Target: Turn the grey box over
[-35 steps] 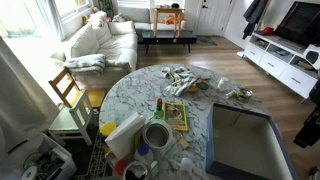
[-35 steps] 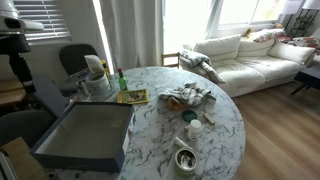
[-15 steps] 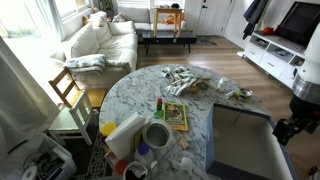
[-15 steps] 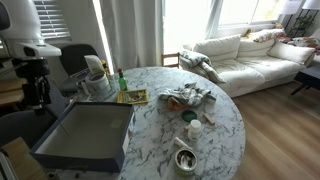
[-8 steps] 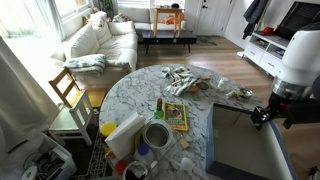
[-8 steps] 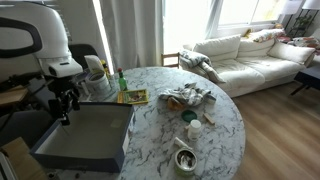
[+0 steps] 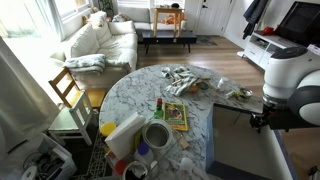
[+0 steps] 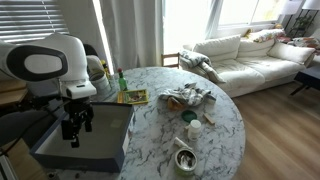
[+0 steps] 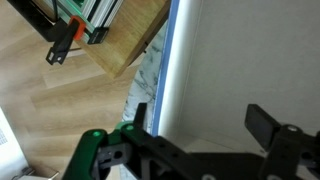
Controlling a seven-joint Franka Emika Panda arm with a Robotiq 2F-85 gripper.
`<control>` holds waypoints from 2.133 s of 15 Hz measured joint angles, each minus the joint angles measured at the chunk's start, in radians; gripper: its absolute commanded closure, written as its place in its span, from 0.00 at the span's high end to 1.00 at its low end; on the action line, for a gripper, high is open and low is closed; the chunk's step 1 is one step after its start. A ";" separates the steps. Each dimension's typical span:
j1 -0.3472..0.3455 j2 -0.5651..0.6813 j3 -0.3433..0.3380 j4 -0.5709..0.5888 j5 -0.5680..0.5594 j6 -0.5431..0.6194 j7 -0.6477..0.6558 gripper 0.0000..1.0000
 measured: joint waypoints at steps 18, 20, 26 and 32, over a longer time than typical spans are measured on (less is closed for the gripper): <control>0.078 0.244 -0.143 0.008 -0.115 0.101 0.232 0.00; 0.098 0.240 -0.143 0.011 -0.127 0.090 0.242 0.02; 0.156 0.166 -0.117 0.050 -0.241 -0.130 0.256 0.02; 0.221 0.090 -0.053 0.139 -0.360 -0.400 0.230 0.02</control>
